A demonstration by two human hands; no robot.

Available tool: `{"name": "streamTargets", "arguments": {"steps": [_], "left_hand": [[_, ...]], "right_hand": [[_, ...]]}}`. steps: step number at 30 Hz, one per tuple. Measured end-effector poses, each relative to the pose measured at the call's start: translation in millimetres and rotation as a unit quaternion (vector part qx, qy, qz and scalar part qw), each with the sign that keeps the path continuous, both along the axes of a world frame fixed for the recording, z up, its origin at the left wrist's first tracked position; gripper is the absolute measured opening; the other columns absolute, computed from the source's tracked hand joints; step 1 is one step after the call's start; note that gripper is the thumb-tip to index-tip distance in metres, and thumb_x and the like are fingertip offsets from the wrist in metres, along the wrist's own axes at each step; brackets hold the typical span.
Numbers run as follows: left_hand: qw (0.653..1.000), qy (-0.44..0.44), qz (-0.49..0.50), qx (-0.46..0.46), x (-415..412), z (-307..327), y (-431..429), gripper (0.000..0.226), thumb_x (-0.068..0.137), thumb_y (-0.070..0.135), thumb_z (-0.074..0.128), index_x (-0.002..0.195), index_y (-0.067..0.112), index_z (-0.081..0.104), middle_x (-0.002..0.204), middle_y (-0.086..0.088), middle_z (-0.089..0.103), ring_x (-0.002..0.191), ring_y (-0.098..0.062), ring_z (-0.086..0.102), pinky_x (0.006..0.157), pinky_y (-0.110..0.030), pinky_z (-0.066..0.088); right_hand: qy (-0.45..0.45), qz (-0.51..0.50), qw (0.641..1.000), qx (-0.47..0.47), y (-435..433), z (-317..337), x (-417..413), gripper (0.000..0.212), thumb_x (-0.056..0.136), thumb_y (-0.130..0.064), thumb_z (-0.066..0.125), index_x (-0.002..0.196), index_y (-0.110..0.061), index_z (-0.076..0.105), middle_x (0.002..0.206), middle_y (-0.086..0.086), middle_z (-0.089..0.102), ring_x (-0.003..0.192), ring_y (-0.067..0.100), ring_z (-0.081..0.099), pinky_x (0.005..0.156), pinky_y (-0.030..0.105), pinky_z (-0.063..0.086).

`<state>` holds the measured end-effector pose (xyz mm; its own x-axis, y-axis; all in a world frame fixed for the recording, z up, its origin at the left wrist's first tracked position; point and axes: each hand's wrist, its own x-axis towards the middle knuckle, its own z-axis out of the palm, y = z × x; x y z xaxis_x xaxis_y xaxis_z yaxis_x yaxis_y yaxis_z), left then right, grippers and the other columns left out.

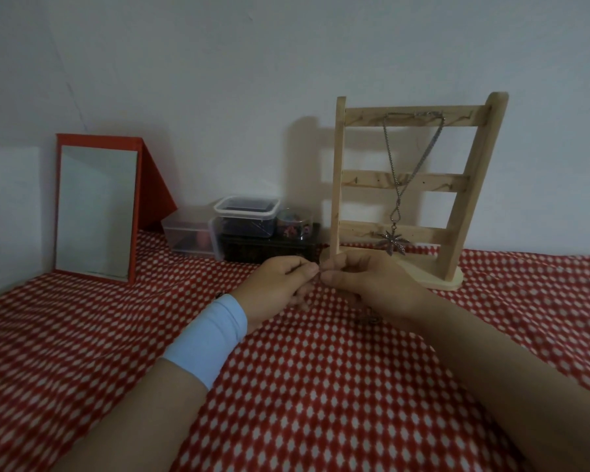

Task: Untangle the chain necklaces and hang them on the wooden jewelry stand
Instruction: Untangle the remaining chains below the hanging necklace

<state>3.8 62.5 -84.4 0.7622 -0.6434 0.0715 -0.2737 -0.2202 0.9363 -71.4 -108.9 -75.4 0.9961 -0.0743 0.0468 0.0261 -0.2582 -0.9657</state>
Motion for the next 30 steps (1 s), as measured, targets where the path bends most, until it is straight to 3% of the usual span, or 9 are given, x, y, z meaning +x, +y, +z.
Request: {"name": "streamTargets", "arguments": {"steps": [4,7,12,14,16,18,20,25,30], "left_hand": [[0.995,-0.068,0.036,0.061,3.7,4.9,2.6,0.032,0.101,0.026,0.047,0.073,0.023,0.062,0.048,0.022,0.053,0.047,0.007,0.049,0.064,-0.025,0.04],[0.991,-0.104,0.052,0.07,2.9,7.3,3.2,0.027,0.099,0.03,0.051,0.078,0.023,0.065,0.06,0.02,0.06,0.057,0.009,0.054,0.066,-0.022,0.042],[0.998,0.059,0.013,-0.017,1.3,-7.2,-2.4,0.012,0.093,0.022,0.064,0.086,0.015,0.056,0.087,-0.004,0.068,0.086,-0.02,0.068,0.09,-0.042,0.056],[0.992,0.124,-0.013,-0.032,0.1,-8.1,-2.9,0.013,0.093,0.012,0.063,0.099,0.009,0.052,0.089,-0.009,0.069,0.078,-0.022,0.07,0.073,-0.035,0.059],[0.991,0.128,-0.016,-0.022,-0.5,-3.6,-1.7,0.014,0.095,0.01,0.06,0.105,0.009,0.051,0.072,-0.004,0.06,0.055,-0.013,0.056,0.051,-0.023,0.046],[0.994,0.105,-0.009,0.004,1.7,1.4,-0.2,0.009,0.096,0.008,0.055,0.105,0.01,0.053,0.06,0.002,0.05,0.043,-0.007,0.041,0.041,-0.019,0.032],[0.998,0.048,0.012,0.05,1.6,7.0,-0.6,0.01,0.096,0.01,0.055,0.104,0.014,0.059,0.061,0.006,0.053,0.043,-0.002,0.044,0.041,-0.015,0.034],[0.98,-0.149,0.036,0.123,0.4,6.6,-0.6,0.008,0.093,0.03,0.061,0.097,0.026,0.067,0.095,0.014,0.066,0.091,0.0,0.061,0.08,-0.018,0.046],[0.953,-0.246,0.055,0.17,0.4,5.9,4.1,0.01,0.095,0.036,0.057,0.088,0.033,0.064,0.09,0.016,0.063,0.086,-0.003,0.059,0.079,-0.024,0.048]], "right_hand": [[0.024,-0.03,0.999,-0.006,-5.2,1.8,1.1,0.01,0.091,-0.012,0.072,0.098,-0.012,0.08,0.063,-0.007,0.068,0.05,0.001,0.055,0.05,0.014,0.046],[0.036,-0.03,0.999,0.014,-5.3,2.6,0.8,0.014,0.09,-0.009,0.072,0.099,-0.014,0.081,0.075,-0.003,0.075,0.056,0.002,0.062,0.055,0.015,0.05],[0.007,-0.066,0.996,0.054,-3.6,2.5,3.3,0.014,0.084,-0.008,0.078,0.097,-0.013,0.081,0.088,0.005,0.08,0.072,0.012,0.072,0.065,0.023,0.059],[-0.02,-0.079,0.996,0.022,-5.5,2.7,3.9,0.013,0.083,-0.009,0.079,0.095,-0.013,0.081,0.087,0.005,0.079,0.066,0.007,0.07,0.06,0.02,0.056],[-0.03,-0.079,0.996,0.012,-7.8,2.9,4.0,0.012,0.084,-0.006,0.078,0.096,-0.009,0.081,0.083,0.004,0.079,0.057,0.005,0.067,0.053,0.016,0.052],[-0.036,-0.074,0.997,0.007,-9.0,2.7,3.4,0.011,0.085,-0.004,0.077,0.094,-0.007,0.08,0.082,0.002,0.079,0.053,0.009,0.065,0.052,0.018,0.054],[-0.057,-0.073,0.994,-0.054,-8.3,2.0,3.5,0.01,0.086,-0.006,0.077,0.095,-0.011,0.079,0.081,-0.002,0.078,0.053,0.011,0.066,0.054,0.021,0.056],[-0.084,-0.052,0.977,-0.19,-2.9,1.5,3.4,0.012,0.095,-0.012,0.069,0.103,-0.02,0.072,0.09,-0.004,0.074,0.05,0.015,0.068,0.043,0.021,0.051],[-0.063,-0.007,0.929,-0.364,-3.8,8.7,1.8,0.015,0.092,-0.021,0.073,0.096,-0.035,0.073,0.083,-0.021,0.069,0.07,-0.009,0.065,0.066,0.005,0.05]]}}
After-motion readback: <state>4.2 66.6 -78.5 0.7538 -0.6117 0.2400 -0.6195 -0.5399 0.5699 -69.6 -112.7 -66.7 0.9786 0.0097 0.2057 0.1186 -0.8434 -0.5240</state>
